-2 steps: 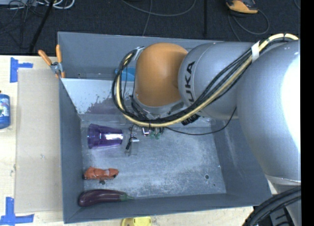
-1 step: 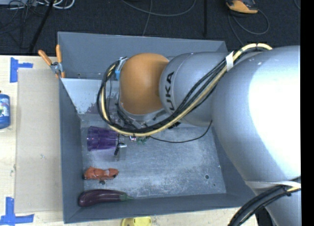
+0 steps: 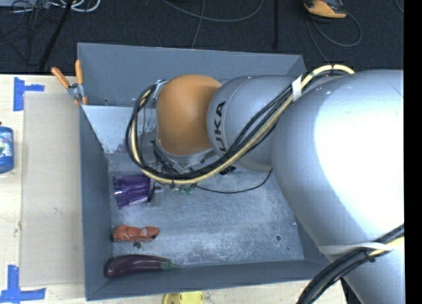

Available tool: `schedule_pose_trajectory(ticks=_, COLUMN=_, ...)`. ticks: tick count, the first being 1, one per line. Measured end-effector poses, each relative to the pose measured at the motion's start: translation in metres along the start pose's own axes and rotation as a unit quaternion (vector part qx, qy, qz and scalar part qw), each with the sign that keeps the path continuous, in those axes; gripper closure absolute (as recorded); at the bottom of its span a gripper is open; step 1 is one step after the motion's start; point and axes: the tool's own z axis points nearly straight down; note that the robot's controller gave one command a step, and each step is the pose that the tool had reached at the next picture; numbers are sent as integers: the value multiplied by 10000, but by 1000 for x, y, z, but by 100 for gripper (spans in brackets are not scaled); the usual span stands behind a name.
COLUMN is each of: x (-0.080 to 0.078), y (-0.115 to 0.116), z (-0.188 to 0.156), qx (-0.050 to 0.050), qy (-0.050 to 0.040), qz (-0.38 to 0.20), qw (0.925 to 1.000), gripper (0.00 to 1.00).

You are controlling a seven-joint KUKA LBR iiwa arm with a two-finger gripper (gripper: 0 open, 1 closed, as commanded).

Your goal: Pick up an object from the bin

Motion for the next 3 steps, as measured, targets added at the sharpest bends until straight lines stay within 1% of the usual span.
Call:
schedule_pose_trajectory(ticks=1, x=0, y=0, z=0, qx=0, qy=0, qz=2, qw=10000, gripper=100)
schedule_pose_trajectory(ticks=2, x=11, y=-16, z=-51, qx=5, qy=38, qz=2, qw=10000, gripper=100)
schedule_pose_trajectory(ticks=3, x=1, y=-2, z=-68, qx=-4, qy=-51, qz=-29, qw=10000, gripper=100)
